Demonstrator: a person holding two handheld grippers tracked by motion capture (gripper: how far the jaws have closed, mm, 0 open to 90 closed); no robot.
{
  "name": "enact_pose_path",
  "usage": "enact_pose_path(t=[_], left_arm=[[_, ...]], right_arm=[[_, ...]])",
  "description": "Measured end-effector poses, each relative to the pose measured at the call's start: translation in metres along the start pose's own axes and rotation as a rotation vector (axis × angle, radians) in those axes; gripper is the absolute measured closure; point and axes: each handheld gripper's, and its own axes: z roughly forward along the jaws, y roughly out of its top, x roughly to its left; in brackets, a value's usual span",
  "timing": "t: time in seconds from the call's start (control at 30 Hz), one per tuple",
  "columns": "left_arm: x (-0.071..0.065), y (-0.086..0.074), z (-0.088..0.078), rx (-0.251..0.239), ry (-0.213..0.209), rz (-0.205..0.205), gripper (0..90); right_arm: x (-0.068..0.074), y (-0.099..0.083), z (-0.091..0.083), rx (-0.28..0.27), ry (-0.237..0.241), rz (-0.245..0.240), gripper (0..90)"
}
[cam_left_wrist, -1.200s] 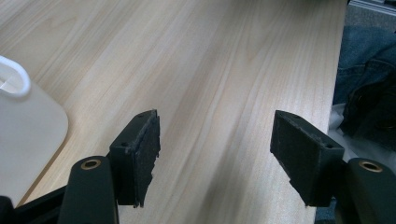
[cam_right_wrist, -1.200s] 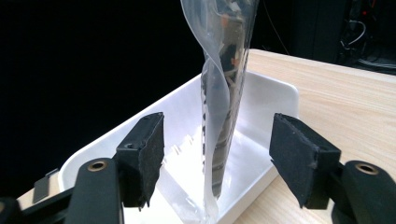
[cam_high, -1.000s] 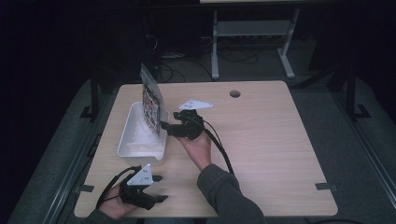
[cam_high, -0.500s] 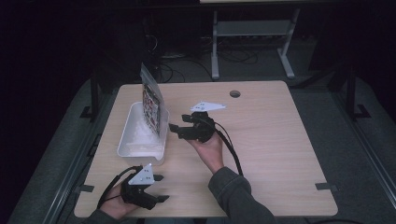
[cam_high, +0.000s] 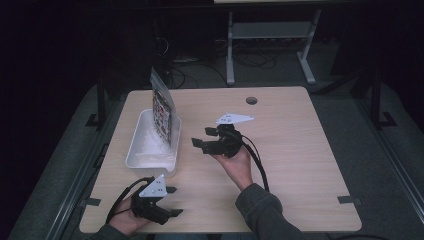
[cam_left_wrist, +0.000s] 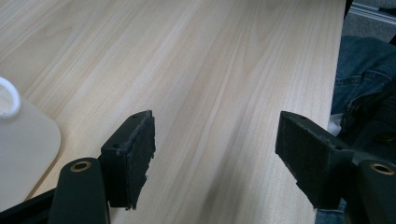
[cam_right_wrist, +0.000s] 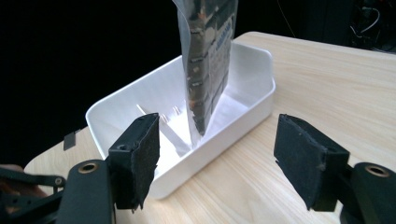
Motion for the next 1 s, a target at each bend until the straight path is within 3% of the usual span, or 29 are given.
enact_pose_path(t=[1.0], left_arm=[[0.000, 0.005, 0.003, -0.034, -0.001, -0.025, 24.3]], right_arm=[[-0.030, -0.038, -0.075, 0.056, -0.013, 0.046, 28.5]])
